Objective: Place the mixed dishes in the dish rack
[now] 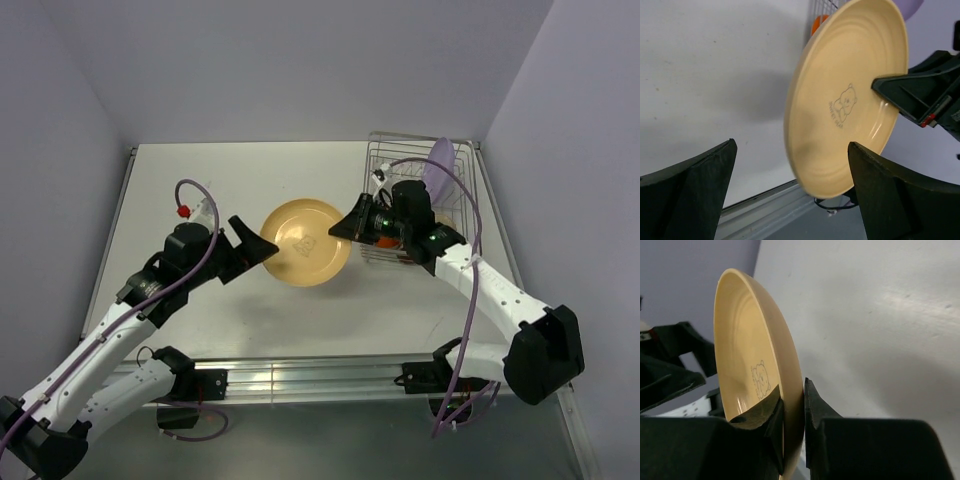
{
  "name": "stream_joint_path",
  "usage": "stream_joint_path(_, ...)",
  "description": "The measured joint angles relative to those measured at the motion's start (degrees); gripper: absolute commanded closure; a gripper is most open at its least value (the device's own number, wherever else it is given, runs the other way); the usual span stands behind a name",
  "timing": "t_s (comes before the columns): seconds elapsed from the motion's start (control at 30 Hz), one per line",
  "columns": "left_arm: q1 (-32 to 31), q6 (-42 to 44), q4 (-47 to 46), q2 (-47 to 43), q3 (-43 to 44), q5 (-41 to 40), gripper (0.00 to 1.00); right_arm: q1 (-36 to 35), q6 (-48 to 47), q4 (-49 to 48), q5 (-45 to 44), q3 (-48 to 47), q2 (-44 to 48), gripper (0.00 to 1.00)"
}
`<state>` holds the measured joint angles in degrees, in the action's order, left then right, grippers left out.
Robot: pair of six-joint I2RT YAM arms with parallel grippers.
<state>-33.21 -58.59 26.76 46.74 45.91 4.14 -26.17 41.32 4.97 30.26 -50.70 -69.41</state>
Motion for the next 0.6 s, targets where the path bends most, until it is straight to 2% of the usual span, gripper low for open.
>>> stream_joint_path(0.13, 0.0, 0.3, 3.8, -0.3, 1.0, -5.1, 0.01, 0.0, -3.7, 8.5, -9.9, -5.1, 0.3, 1.0)
stream_joint_path(0.3, 0.0, 0.3, 7.0, -2.1, 1.2, -11.1, 0.01, 0.3, -8.7, 20.0, -27.8, -15.9, 0.0, 1.0)
stream_joint_path(0.6, 0.0, 0.5, 3.1, 1.1, -0.9, -11.3, 0.03, 2.1, -15.5, 29.8, -58.8, -34.5, -4.2, 1.0)
